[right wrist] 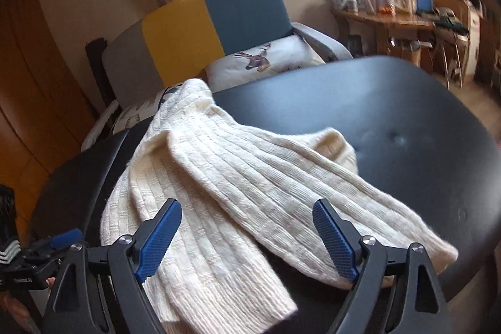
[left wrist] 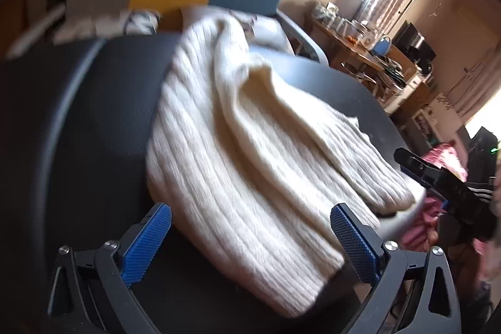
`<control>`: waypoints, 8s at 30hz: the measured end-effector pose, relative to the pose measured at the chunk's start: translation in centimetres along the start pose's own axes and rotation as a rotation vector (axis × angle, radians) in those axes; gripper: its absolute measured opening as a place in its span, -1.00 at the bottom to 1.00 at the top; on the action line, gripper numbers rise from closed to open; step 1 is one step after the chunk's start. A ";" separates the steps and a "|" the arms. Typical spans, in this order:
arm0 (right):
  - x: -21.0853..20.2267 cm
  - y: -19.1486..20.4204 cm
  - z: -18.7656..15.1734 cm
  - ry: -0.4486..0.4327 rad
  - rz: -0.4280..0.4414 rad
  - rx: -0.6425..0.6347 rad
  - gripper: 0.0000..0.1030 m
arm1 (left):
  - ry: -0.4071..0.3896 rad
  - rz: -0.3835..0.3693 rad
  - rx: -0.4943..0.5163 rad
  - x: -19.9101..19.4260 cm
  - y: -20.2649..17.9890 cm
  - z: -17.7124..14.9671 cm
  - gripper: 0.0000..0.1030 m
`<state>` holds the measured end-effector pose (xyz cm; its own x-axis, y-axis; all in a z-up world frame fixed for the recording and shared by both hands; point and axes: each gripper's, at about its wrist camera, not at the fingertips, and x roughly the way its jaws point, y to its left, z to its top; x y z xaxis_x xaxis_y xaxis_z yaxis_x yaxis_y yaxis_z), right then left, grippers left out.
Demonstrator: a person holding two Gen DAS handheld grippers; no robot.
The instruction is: Fold clothes
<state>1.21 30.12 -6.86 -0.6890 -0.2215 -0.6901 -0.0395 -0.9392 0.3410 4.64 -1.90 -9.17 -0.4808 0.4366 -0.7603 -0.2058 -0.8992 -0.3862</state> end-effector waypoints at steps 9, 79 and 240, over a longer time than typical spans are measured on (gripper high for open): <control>-3.1 -13.7 -1.6 -0.021 -0.046 0.341 0.71 | 0.070 -0.043 0.024 0.5 0.1 -0.3 0.99; 0.1 -4.8 -8.0 0.283 0.391 -0.012 0.74 | 0.440 -0.279 0.306 15.4 -21.4 2.7 -0.88; 0.2 19.4 -15.3 0.451 -0.074 -0.546 0.26 | -0.202 0.338 -0.364 -11.3 28.9 0.9 -0.76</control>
<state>11.39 7.86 -10.11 -0.3275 -0.1279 -0.9362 0.3749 -0.9271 -0.0045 3.38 -32.83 -11.25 -0.6313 0.0776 -0.7716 0.2803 -0.9049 -0.3204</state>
